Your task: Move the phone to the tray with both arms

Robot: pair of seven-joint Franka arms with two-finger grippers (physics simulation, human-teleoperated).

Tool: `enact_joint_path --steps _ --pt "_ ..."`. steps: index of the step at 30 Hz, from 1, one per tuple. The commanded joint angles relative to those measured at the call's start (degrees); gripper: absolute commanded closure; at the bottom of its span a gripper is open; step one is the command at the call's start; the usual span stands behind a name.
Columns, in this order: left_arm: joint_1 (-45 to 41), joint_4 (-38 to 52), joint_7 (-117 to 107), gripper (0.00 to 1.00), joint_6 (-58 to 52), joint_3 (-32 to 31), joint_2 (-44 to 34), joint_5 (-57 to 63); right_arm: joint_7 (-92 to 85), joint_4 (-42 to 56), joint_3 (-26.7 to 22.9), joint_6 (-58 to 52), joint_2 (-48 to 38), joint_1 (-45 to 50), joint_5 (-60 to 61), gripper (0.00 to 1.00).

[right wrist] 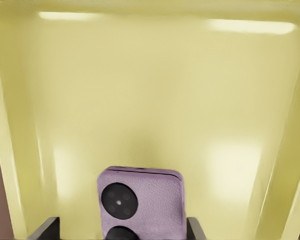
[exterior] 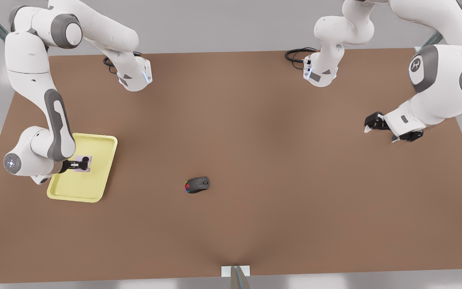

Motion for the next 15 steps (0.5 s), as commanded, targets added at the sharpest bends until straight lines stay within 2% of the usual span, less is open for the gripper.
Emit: enact_joint_path --steps 1,4,5,8,10,12,13,14,15 --pt "-0.33 0.69 -14.91 0.00 -0.35 0.24 0.60 1.06 -29.29 1.92 -0.09 -0.78 0.26 0.25 -0.25 0.00" --pt "-0.33 2.53 -14.82 0.00 0.00 1.03 3.15 0.36 -21.57 12.11 0.61 -16.05 -0.44 2.18 0.72 0.00" --pt "-0.33 2.80 -14.82 0.00 -0.09 0.94 3.16 0.36 -13.92 20.28 0.70 -24.68 -0.97 7.18 1.25 0.00" --pt "-0.33 2.80 -14.82 0.00 -0.17 0.94 2.98 0.53 17.80 23.90 0.79 -34.43 -13.43 19.83 0.81 0.00" --pt "-0.33 2.80 -15.26 0.00 -0.17 0.86 2.89 0.71 23.18 22.93 0.61 -36.38 -21.45 20.99 0.81 0.00" --pt "-0.33 2.80 -15.34 0.00 -0.17 0.86 2.89 0.71 23.18 25.83 1.57 -36.11 -19.43 19.06 0.90 0.00" --pt "-0.33 2.80 -15.26 0.00 -0.26 0.86 2.89 0.71 23.27 27.84 9.37 -35.94 -16.45 12.13 0.29 0.00" --pt "-0.33 2.80 -15.35 0.00 -0.26 0.86 2.89 0.71 23.36 30.39 9.40 -35.67 -13.72 12.99 -2.70 0.00" --pt "-0.33 2.80 -15.35 0.00 -0.35 0.86 2.89 0.71 23.27 36.55 5.54 -37.08 -10.55 16.07 -3.32 0.00"
